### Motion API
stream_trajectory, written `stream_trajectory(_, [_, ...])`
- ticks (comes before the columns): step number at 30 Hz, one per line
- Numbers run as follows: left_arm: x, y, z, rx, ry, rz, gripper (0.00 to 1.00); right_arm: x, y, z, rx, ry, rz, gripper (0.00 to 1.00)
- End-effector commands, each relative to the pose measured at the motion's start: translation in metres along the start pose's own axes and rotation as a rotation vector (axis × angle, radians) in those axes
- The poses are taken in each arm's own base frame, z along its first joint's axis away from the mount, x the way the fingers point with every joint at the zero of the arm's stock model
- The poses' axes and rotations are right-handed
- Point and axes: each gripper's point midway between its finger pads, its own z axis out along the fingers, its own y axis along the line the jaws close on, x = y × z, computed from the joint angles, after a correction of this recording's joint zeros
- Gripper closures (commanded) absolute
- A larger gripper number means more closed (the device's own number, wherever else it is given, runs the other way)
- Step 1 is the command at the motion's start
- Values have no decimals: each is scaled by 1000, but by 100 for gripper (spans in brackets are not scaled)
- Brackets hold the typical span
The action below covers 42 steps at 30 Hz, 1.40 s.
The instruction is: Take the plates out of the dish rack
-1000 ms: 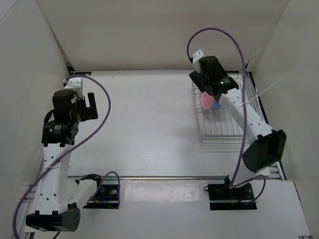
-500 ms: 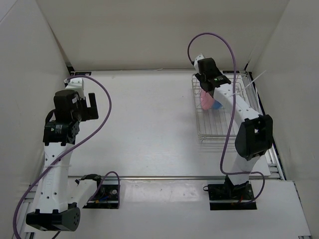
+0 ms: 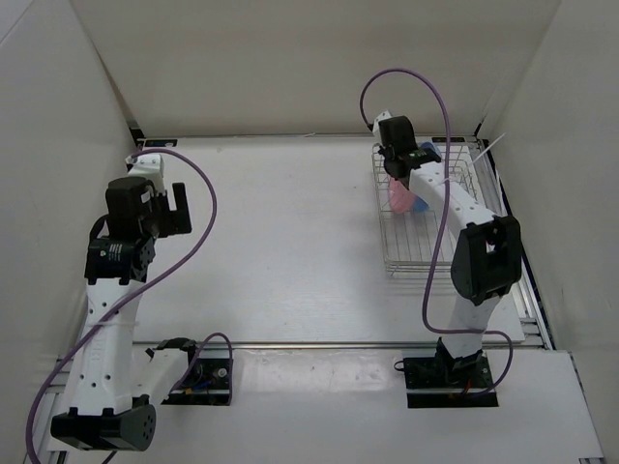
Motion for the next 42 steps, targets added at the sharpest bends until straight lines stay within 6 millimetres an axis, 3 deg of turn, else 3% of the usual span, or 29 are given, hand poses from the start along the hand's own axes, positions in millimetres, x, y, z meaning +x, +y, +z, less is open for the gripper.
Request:
stream_trajectory(1, [0, 3, 0, -11, -15, -3, 0, -10, 2, 1, 37, -19, 16, 66])
stream_trajectory(15, [4, -1, 1, 7, -15, -2, 0, -17, -12, 2, 146, 27, -22, 99])
stream_trajectory(22, [7, -3, 3, 16, -6, -1, 0, -21, -35, -5, 250, 59, -2, 99])
stream_trajectory(30, [13, -7, 9, 37, 21, 12, 0, -44, -72, -27, 395, 43, -51, 99])
stream_trajectory(33, [13, -7, 9, 37, 21, 13, 0, -52, -82, -39, 418, 21, -60, 99])
stream_trajectory(34, [11, -7, 12, 37, 19, 21, 0, -59, -93, -53, 447, -12, -30, 99])
stream_trajectory(40, [5, -10, 23, 49, 8, 43, 0, -62, -118, -87, 537, -66, -50, 99])
stream_trajectory(42, [7, -13, 34, 60, 13, 54, 0, -62, -124, -94, 560, -86, -39, 99])
